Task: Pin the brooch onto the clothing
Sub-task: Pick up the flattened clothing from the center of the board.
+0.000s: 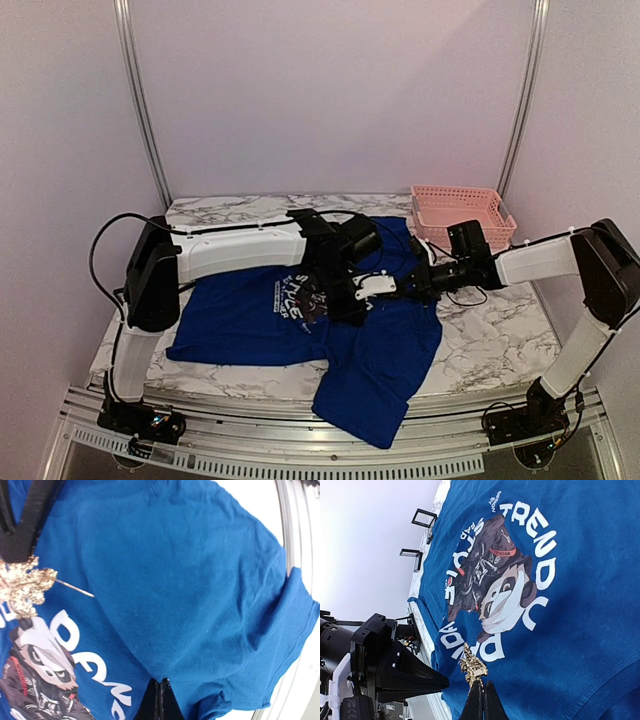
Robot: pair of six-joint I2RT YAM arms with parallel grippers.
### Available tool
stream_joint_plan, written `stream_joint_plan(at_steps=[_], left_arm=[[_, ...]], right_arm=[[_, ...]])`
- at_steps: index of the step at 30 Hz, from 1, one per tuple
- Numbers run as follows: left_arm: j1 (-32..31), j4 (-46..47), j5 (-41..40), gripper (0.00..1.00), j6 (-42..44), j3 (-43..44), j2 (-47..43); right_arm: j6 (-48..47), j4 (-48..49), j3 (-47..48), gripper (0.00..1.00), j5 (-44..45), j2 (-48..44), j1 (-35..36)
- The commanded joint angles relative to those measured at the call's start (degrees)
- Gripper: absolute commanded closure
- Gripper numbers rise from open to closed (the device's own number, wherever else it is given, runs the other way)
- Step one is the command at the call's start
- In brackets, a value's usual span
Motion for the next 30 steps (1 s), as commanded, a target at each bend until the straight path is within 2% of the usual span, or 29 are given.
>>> stream_joint_plan(at_steps=[1,7,12,16,24,30], left_arm=[[0.15,0.32,0.85,1.00,0.28,-1.97,1.48],[0.16,0.87,-1.04,0.99,1.84,-3.38,2.10],[-0.54,3.03,-3.78,0.74,1.76,-3.27,2.78],[-1.50,4.58,-4.30,0.68,2.24,-2.65,2.99],[-1.51,6.13,-3.73,0.70,0.77,-0.72,3.99],[-1.51,6.32,-1.96,0.83,-0.13,-0.22,4.02]], right_arm=[[2.48,3.75,-0.84,1.00,-2.06,3.44,1.30],[3.81,5.61,-0.39,1.00,-2.58,6.37,2.18],[3.36,4.96,-0.31,1.00,-2.15,7.38,2.22],[3.24,4.81,-0.35,1.00,-2.05,7.50,2.24],[3.35,4.88,-0.18,1.00,-2.55,7.22,2.23],[4.63,6.47,-0.11,1.00,-3.85,7.56,2.52]])
